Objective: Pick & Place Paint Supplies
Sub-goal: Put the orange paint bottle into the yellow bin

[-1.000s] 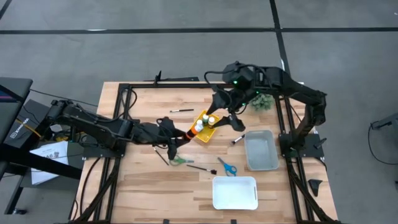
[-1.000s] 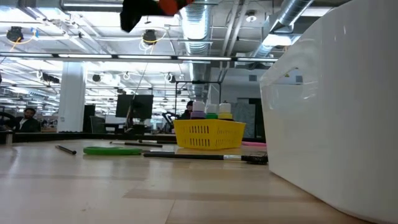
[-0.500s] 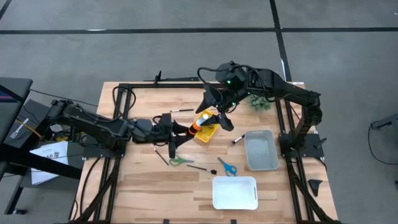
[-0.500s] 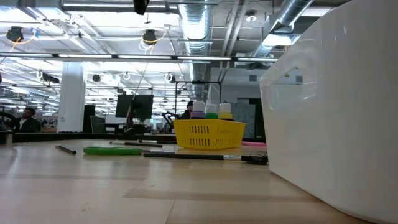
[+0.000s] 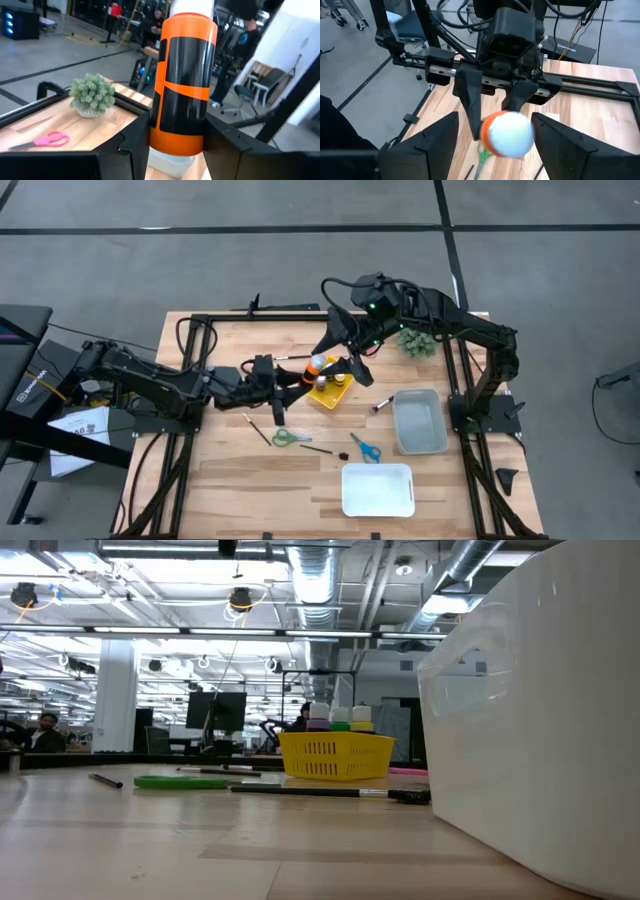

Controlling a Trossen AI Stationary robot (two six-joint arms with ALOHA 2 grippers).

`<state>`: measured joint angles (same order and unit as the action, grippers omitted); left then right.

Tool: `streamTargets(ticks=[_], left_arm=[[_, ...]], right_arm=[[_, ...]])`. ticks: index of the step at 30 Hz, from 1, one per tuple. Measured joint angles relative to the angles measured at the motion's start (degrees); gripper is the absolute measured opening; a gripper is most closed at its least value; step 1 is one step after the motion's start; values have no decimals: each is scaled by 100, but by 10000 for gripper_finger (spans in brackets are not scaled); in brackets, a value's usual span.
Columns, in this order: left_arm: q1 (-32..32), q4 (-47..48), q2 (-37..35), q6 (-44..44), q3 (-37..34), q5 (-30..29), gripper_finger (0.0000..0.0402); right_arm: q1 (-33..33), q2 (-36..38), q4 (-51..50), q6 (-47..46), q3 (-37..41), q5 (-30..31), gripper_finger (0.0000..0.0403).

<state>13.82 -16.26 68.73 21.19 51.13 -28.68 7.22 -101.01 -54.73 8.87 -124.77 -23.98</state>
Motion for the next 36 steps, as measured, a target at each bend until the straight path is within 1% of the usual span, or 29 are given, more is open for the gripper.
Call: streamTargets(ticks=[5, 32, 36], left_arm=[[0, -185, 0, -14, 0, -90, 145], [0, -355, 0, -39, 0, -184, 145], [0, -369, 0, -40, 0, -182, 145]], right_arm=[[48, 0, 12, -56, 0, 3, 244], [116, -57, 438, -250, -2, 1, 244], [122, -57, 434, -250, -2, 1, 229]])
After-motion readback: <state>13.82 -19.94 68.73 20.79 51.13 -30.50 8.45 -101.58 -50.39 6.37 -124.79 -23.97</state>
